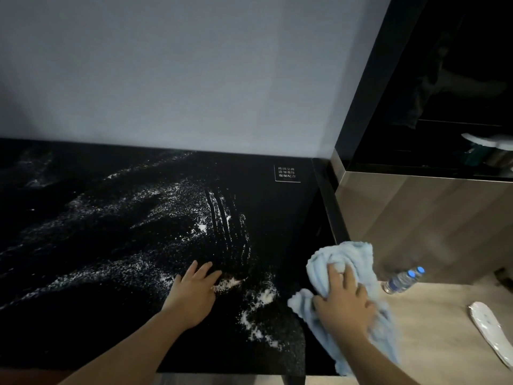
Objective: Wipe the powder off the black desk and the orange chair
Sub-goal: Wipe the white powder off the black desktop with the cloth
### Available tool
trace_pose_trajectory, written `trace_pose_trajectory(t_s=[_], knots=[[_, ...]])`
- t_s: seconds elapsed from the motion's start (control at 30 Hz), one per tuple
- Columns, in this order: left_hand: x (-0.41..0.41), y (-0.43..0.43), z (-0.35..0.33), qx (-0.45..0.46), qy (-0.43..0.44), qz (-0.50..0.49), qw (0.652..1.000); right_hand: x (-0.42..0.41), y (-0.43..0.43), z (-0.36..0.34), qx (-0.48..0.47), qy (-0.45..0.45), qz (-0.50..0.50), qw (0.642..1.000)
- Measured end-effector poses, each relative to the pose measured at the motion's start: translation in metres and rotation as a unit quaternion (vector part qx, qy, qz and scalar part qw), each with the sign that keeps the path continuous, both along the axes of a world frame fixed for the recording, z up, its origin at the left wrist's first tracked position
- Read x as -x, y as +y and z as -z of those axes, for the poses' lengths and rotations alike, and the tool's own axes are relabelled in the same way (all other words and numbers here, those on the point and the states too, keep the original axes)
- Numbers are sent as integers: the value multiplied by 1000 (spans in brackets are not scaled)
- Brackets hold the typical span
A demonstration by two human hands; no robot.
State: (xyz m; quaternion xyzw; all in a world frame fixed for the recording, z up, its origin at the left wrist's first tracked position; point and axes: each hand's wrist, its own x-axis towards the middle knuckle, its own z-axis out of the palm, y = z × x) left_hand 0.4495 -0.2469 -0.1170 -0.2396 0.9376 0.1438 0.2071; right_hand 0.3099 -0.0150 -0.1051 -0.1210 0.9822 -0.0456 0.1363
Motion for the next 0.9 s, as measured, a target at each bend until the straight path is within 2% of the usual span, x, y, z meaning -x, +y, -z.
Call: trace_pose_trajectory(t_s=[0.17, 0.2, 0.27, 0.33, 0.4, 0.43, 0.5, 0.57, 0.67, 0.73, 0.8, 0.83, 0.9], knots=[[-5, -10, 2, -3, -7, 29, 1000, -56, -66, 8, 49, -28, -159, 986], [-5, -12, 2, -4, -5, 36, 999, -63, -75, 8, 86, -41, -181, 979], [-6, -15, 1, -9, -5, 47, 999, -64, -81, 3, 220, -59, -186, 956], [-9, -19, 0, -24, -10, 51, 998, -46, -71, 0, 286, -10, -139, 948], [-10, -20, -3, -35, -16, 57, 998, -17, -47, -1, 220, 86, -74, 969], [-10, -19, -5, -37, -17, 58, 997, -5, -33, -2, 151, 87, -30, 984], [-9, -18, -8, -38, -18, 55, 998, 1, -16, 1, 34, -3, 46, 998], [-8, -17, -10, -36, -15, 51, 998, -11, -24, 4, -7, -35, 36, 999], [-7, -17, -10, -31, -12, 47, 998, -46, -55, 7, 25, -7, -120, 992], [-5, -17, -10, -32, 2, 39, 999, -57, -71, 8, 128, -16, -198, 972], [-2, -21, -11, -50, 47, 0, 998, -42, -82, 1, 223, -18, -186, 957], [-1, -25, -11, -57, 71, -26, 995, -28, -85, -2, 250, 10, -153, 956], [0, -32, -12, -59, 92, -55, 992, -1, -84, -7, 207, 82, -77, 972]])
